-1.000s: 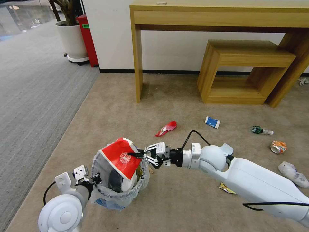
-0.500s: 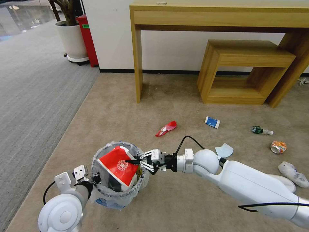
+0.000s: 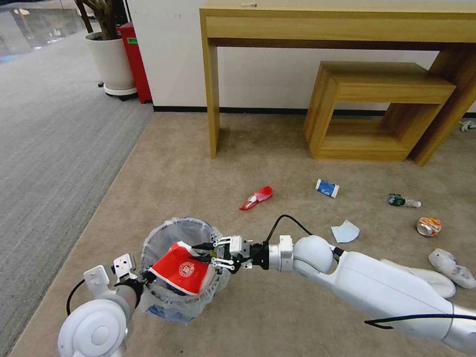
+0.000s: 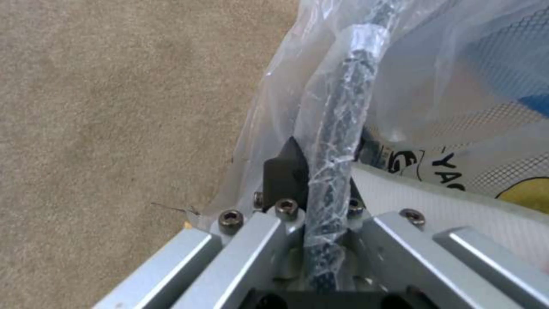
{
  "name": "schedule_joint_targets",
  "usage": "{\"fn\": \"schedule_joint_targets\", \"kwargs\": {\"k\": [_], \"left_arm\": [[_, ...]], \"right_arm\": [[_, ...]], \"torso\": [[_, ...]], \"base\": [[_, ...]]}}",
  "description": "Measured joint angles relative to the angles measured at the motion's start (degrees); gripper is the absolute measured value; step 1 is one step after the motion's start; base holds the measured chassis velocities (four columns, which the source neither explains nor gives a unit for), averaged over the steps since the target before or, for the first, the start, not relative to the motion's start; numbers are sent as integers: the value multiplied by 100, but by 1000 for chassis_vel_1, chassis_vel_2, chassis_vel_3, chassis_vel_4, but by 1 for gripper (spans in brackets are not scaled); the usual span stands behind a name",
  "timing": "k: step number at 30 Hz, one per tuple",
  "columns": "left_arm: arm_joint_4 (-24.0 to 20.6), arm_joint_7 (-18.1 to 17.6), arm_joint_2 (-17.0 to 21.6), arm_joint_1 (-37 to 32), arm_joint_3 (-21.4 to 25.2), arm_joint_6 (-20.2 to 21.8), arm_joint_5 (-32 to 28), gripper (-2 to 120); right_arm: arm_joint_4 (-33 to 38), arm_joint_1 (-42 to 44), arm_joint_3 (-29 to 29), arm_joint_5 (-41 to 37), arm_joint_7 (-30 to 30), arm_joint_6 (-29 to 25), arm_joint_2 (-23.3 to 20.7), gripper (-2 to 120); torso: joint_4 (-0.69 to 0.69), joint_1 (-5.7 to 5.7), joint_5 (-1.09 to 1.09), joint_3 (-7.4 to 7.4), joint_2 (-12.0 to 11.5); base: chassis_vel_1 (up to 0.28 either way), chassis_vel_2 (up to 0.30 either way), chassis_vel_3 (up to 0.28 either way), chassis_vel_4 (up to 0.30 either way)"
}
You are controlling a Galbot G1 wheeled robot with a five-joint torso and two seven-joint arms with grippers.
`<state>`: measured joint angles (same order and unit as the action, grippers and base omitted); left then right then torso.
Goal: Pick up the trash bin and place the garbage on the floor into it.
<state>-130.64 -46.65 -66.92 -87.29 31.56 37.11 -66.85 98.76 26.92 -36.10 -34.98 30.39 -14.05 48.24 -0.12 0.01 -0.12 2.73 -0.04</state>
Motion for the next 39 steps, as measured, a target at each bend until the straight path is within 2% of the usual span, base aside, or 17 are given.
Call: {"fn": "schedule_joint_targets", "kwargs": {"k": [2, 4, 5, 8, 10, 12, 13, 17, 23, 28, 39], "left_arm": [[-2, 0, -3, -3, 2, 0, 0, 0], [-9, -1, -11, -11, 6, 0, 3, 0], [-9, -1, -11, -11, 6, 0, 3, 0], [-28, -2, -16, -26, 13, 0, 3, 0], [-32, -3, -19, -29, 17, 0, 4, 0], [-35, -3, -24, -38, 24, 0, 6, 0], [-35, -3, -24, -38, 24, 0, 6, 0], [-35, -4, -64, -47, 14, 0, 35, 0], [-5, 9, -108, -61, -3, 0, 96, 0], [25, 33, -126, -77, -5, 0, 143, 0], [105, 52, -146, -56, 18, 0, 173, 0]], "right_arm": [[-4, 9, 3, 13, -1, -6, 0, 44], [-25, 23, 21, 34, -5, -29, -1, 54], [-25, 23, 21, 34, -5, -29, -1, 54], [-66, 69, 83, 80, -2, -52, 2, 69], [-73, 81, 101, 97, -1, -56, 7, 72], [-78, 105, 159, 114, 3, -63, 15, 83], [-78, 105, 159, 114, 3, -63, 15, 83], [0, 199, 355, 88, -112, -66, 14, 98], [138, 327, 644, 39, -380, -61, 34, 100], [328, 489, 1183, -165, -718, -10, 65, 100], [380, 757, 2090, -456, -929, 40, 65, 100]], "torso": [[0, 0, 0, 0, 0], [0, 0, 0, 0, 0], [0, 0, 0, 0, 0], [0, 0, 0, 0, 0], [0, 0, 0, 0, 0], [0, 0, 0, 0, 0], [0, 0, 0, 0, 0], [0, 0, 0, 0, 0], [0, 0, 0, 0, 0], [0, 0, 0, 0, 0], [0, 0, 0, 0, 0]], "base": [[0, 0, 0, 0], [0, 0, 0, 0], [0, 0, 0, 0], [0, 0, 0, 0], [0, 0, 0, 0], [0, 0, 0, 0], [0, 0, 0, 0], [0, 0, 0, 0], [0, 0, 0, 0], [0, 0, 0, 0], [0, 0, 0, 0]]}}
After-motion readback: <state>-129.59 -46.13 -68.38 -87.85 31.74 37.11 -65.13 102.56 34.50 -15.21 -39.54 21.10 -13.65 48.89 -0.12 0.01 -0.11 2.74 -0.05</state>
